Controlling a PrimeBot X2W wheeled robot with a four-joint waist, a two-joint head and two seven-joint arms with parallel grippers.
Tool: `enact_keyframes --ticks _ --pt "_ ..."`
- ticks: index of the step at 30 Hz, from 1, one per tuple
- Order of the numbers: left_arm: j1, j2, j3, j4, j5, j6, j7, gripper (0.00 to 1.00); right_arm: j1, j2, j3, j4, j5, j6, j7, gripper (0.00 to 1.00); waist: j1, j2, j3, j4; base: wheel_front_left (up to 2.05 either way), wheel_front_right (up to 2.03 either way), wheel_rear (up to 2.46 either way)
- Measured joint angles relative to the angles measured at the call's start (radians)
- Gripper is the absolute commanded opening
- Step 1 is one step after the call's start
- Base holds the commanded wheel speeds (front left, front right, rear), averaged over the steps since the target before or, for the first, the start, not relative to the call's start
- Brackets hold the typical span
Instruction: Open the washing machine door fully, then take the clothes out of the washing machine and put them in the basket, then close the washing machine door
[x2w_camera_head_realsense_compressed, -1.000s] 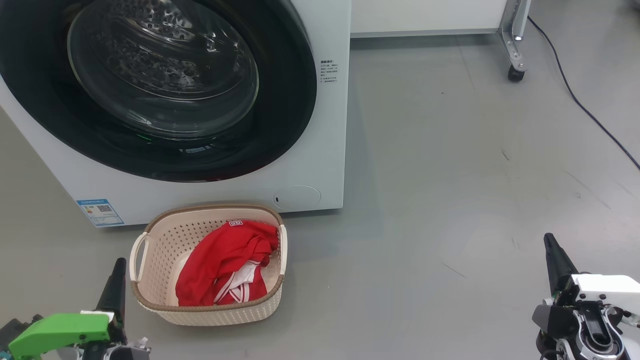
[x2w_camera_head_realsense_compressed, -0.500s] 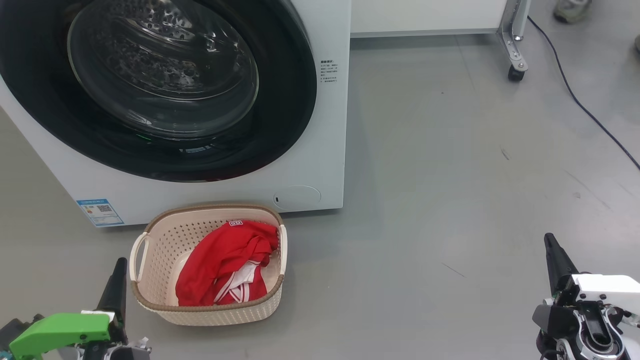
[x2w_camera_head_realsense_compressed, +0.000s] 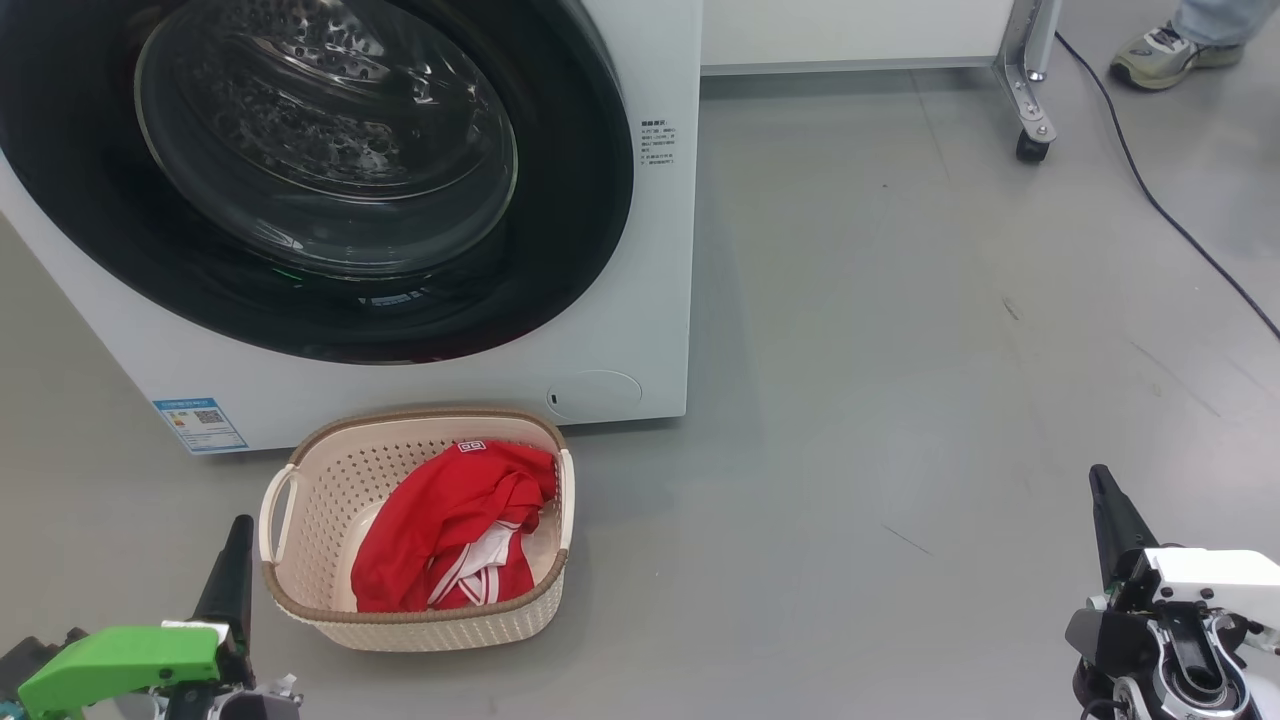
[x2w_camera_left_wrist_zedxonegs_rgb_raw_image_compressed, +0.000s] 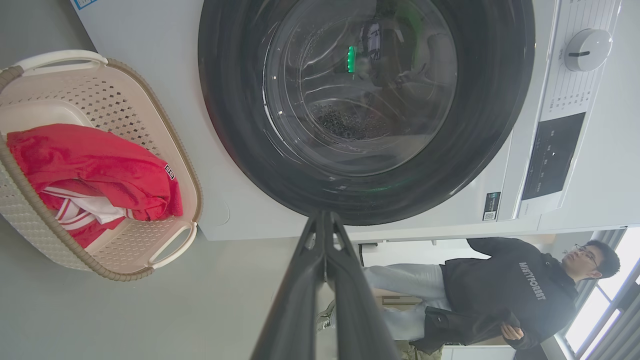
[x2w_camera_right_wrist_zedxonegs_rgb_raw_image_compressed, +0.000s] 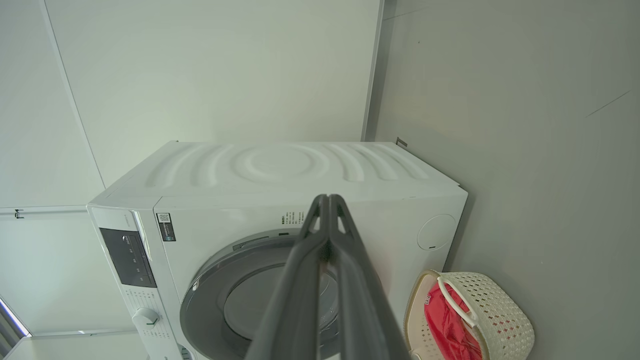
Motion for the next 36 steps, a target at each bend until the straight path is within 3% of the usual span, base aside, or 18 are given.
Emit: enact_keyframes --ticks 36 --pt "0.000 -0.005 0.003 -0.002 0.000 0.000 0.000 0.00 0.000 0.001 -0.003 -0.001 0.000 0.000 0.003 0.00 0.0000 0.0000 0.000 0.000 0.00 0.00 0.00"
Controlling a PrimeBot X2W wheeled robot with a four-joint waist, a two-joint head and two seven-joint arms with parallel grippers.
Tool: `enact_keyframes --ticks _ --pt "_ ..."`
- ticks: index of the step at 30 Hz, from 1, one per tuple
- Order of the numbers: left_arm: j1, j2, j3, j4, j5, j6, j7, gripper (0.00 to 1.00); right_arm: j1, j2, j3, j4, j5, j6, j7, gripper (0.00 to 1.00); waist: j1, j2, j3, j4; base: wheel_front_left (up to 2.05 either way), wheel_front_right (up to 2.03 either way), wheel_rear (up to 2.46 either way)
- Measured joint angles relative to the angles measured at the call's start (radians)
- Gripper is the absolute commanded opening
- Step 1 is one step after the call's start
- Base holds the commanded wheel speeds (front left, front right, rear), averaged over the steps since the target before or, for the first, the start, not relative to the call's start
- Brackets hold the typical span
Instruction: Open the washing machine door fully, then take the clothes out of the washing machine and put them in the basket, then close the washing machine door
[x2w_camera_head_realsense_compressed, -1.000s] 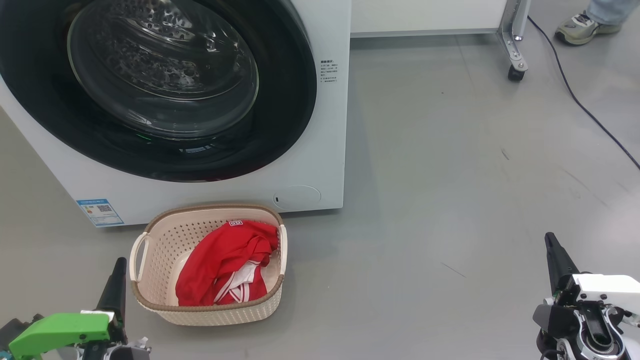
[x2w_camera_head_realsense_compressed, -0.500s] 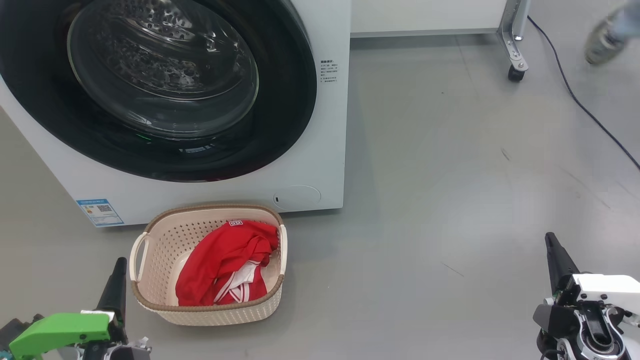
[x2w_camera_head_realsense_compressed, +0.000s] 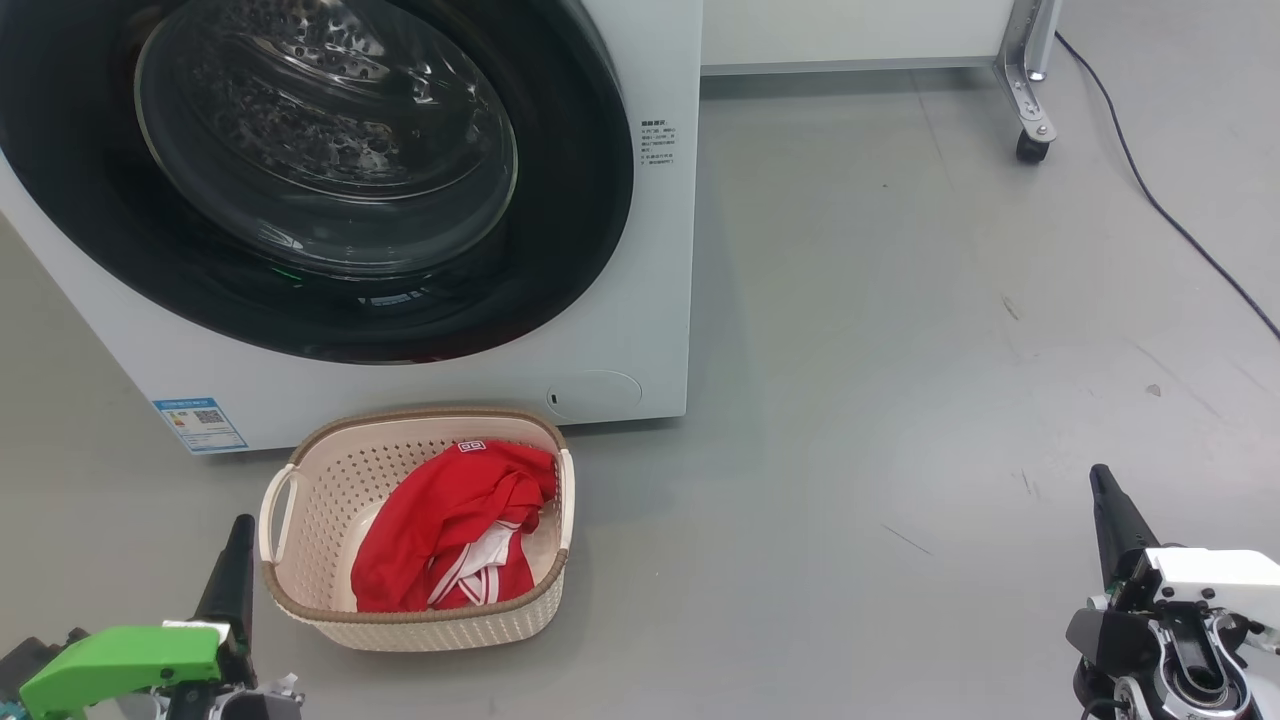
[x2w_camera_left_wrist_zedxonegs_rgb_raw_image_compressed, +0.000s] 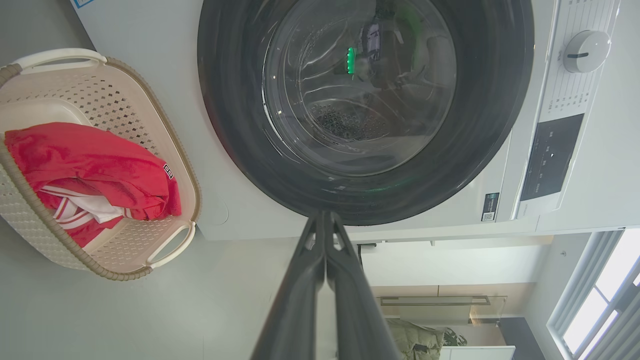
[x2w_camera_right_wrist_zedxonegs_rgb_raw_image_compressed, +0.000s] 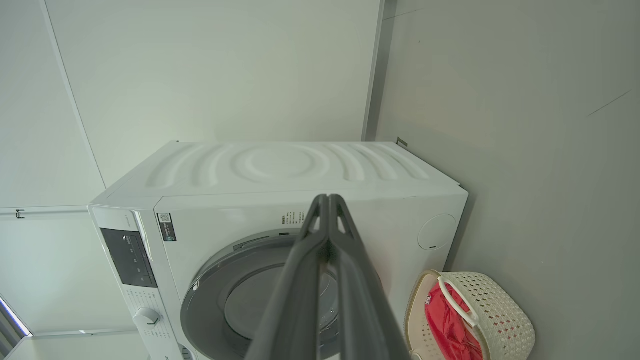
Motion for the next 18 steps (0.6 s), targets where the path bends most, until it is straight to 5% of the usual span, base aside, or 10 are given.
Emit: enact_keyframes --ticks 18 --pt "0.000 -0.001 0.001 -0.001 0.000 0.000 0.000 0.00 0.000 0.000 -0.001 0.000 0.000 0.000 0.000 0.00 0.0000 0.0000 0.000 0.000 0.00 0.00 0.00"
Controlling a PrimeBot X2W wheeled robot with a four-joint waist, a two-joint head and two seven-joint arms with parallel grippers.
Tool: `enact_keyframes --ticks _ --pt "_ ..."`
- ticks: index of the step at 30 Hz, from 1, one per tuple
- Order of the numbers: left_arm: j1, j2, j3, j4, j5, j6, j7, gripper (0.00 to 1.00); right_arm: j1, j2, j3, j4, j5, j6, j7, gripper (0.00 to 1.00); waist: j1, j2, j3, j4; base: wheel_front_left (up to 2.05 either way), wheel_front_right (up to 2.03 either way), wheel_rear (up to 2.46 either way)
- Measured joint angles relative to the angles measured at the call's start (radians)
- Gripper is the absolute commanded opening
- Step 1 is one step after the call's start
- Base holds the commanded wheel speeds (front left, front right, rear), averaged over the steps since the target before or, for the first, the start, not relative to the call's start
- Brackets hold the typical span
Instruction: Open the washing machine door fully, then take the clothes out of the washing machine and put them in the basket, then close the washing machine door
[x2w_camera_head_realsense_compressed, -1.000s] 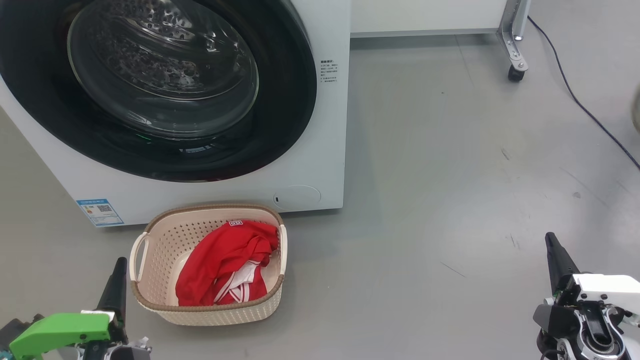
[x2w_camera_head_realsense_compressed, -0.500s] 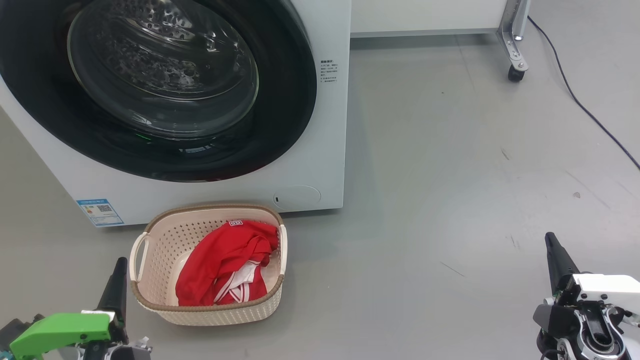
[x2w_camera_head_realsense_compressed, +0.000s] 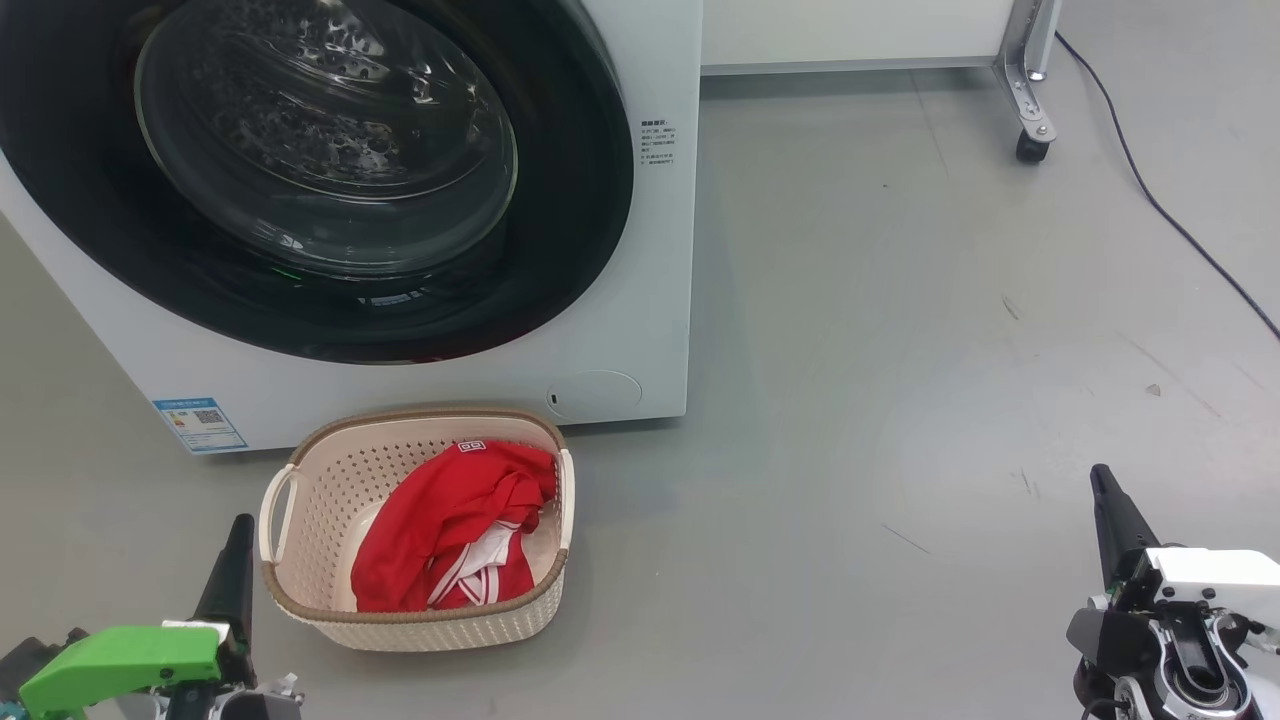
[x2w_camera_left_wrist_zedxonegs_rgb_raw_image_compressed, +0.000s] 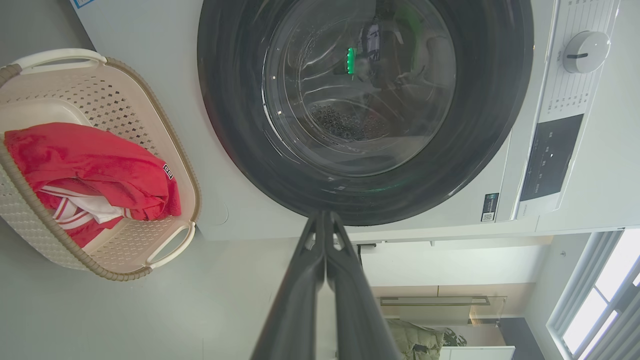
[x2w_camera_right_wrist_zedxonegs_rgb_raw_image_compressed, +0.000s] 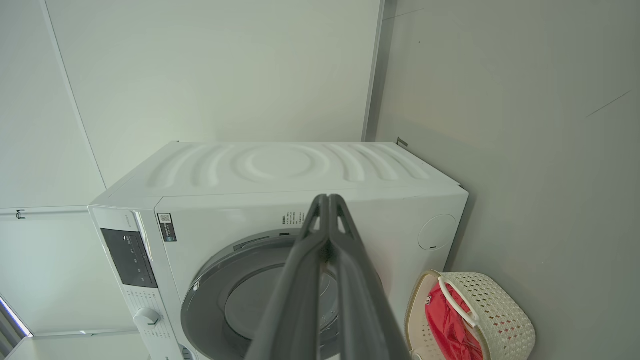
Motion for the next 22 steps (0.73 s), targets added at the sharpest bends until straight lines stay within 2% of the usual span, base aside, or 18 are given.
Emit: enact_keyframes --ticks 22 --pt "0.000 0.000 0.003 -0.001 0.000 0.000 0.001 0.00 0.000 0.003 -0.002 -0.001 0.000 0.000 0.004 0.00 0.0000 0.0000 0.000 0.000 0.00 0.00 0.00"
